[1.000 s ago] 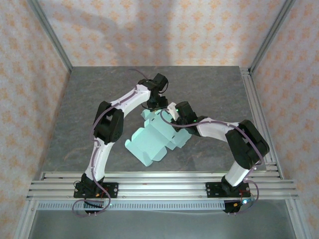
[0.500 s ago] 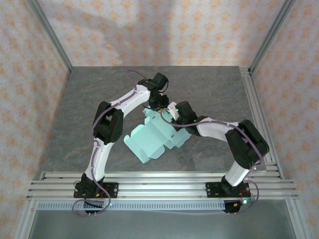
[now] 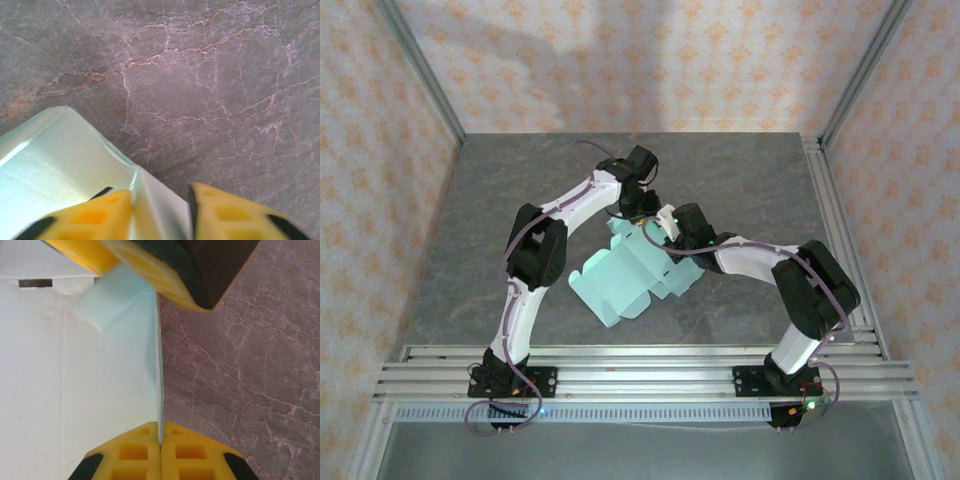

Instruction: Fold the paper box

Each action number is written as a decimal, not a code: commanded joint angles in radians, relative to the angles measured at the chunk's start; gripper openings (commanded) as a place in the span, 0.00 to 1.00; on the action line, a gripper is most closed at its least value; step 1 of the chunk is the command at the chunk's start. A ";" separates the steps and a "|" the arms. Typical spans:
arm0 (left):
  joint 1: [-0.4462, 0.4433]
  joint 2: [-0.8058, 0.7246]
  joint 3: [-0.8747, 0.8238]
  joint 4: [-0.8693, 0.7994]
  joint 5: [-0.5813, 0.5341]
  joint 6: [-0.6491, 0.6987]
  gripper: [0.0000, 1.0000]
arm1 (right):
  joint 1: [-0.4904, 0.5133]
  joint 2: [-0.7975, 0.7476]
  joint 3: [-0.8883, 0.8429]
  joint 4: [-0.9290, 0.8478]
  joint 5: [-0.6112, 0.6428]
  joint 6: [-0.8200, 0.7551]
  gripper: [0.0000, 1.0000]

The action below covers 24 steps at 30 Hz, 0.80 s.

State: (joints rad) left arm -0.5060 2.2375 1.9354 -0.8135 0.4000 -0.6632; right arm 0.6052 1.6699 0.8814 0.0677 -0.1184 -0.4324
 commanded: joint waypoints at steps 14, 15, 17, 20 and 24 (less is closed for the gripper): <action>-0.028 -0.388 -0.144 -0.058 -0.385 0.075 0.89 | -0.010 -0.004 0.083 -0.059 0.097 0.025 0.00; -0.023 -0.416 -0.172 -0.045 -0.403 0.072 0.89 | -0.008 0.001 0.093 -0.075 0.100 0.040 0.00; -0.008 -0.480 -0.247 -0.010 -0.429 0.062 0.90 | -0.008 0.017 0.117 -0.121 0.108 0.081 0.00; 0.020 -0.555 -0.333 0.029 -0.405 0.064 0.91 | -0.007 0.044 0.149 -0.191 0.124 0.131 0.00; 0.052 -0.598 -0.387 0.032 -0.338 0.087 0.93 | -0.005 0.060 0.169 -0.225 0.131 0.168 0.00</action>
State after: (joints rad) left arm -0.4744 1.6695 1.5814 -0.7757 0.0261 -0.6090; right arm 0.6037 1.7107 1.0332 -0.0399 -0.0540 -0.3336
